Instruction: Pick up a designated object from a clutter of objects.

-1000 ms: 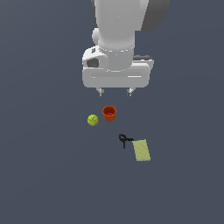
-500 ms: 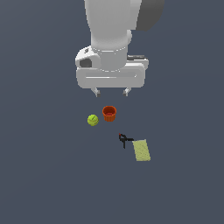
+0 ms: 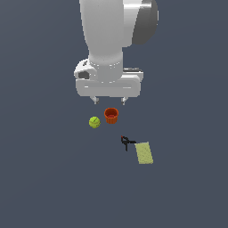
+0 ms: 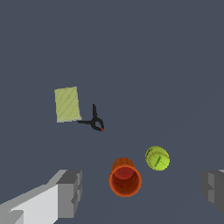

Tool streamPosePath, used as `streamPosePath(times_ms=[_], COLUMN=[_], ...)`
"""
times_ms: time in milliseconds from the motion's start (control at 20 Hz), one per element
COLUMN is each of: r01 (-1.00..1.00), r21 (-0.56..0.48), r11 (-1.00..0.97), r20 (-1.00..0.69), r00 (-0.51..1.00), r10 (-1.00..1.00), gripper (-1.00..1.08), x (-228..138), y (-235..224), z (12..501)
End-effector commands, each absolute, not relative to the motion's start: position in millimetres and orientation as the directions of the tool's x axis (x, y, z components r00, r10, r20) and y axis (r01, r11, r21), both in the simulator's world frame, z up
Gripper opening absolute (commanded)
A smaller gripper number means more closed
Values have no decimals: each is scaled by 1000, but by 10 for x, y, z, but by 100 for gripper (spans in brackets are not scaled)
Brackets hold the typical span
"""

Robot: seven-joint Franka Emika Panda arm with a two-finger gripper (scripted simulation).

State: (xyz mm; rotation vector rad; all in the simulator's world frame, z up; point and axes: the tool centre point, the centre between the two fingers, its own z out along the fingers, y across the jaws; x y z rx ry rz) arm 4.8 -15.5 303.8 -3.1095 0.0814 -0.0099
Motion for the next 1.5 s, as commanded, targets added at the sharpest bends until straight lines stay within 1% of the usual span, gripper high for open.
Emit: streamPosePath(times_ms=[0,400,850,1150,1450], r01=[-68,-142,-235,-277,-300], r21=[-31,-29,-16,-7,-1], r11=[-997,-989,-972,-961,-954], r20=[4,2,0,0,0], r00=[998,990,972,961,954], r10=[-68,-142,-235,-277,-300], gripper=[100,100,100,100,100], x=[32,-123,-499,-731,-870], y=[-225,-544,-921,-1075,-1152], z=[2886,2206,1424,1105,945])
